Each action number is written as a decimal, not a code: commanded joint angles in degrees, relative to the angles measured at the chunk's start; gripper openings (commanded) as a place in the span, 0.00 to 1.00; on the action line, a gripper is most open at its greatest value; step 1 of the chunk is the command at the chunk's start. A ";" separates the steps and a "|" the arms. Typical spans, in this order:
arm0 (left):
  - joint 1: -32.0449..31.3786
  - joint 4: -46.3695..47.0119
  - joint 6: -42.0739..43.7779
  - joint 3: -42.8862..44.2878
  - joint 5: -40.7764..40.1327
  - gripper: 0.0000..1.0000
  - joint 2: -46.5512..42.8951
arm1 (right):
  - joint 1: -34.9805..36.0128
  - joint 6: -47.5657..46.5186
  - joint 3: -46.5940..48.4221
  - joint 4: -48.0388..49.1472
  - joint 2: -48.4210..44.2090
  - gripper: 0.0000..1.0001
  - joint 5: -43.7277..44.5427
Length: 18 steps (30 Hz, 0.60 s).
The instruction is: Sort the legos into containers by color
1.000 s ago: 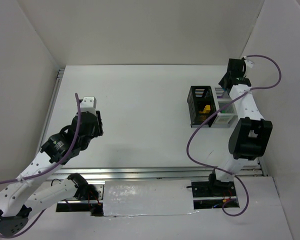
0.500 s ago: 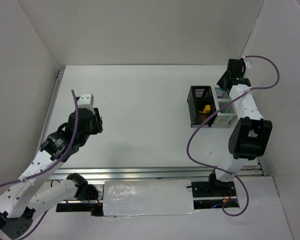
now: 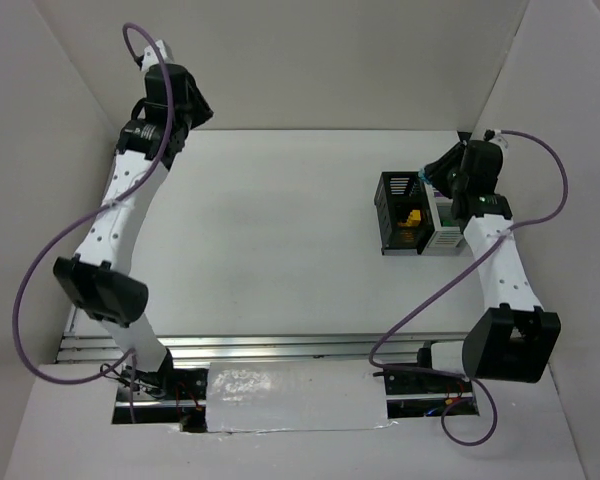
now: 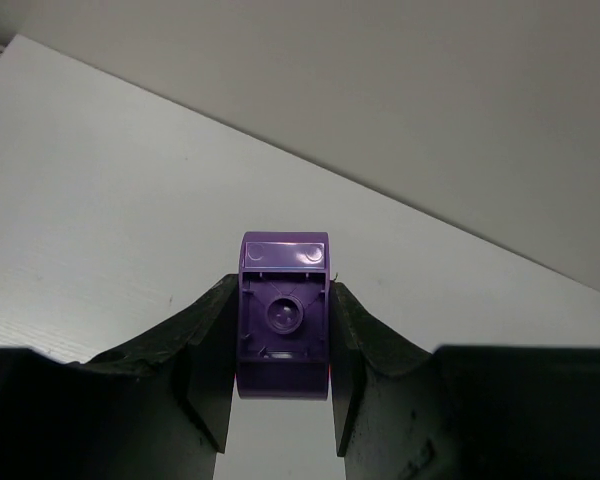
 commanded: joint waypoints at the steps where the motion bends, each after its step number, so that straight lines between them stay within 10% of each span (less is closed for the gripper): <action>1: 3.41 -1.88 -2.10 4.51 0.32 0.00 7.47 | 1.06 -1.81 3.53 6.65 -2.69 0.00 -3.99; 6: 2.80 -1.98 -1.06 2.68 8.14 0.00 9.51 | 4.94 -12.02 14.97 0.46 5.49 0.00 3.24; 18: 2.18 -5.66 4.66 -16.57 11.83 0.00 -2.44 | 3.80 -9.31 4.61 9.42 -1.37 0.00 5.96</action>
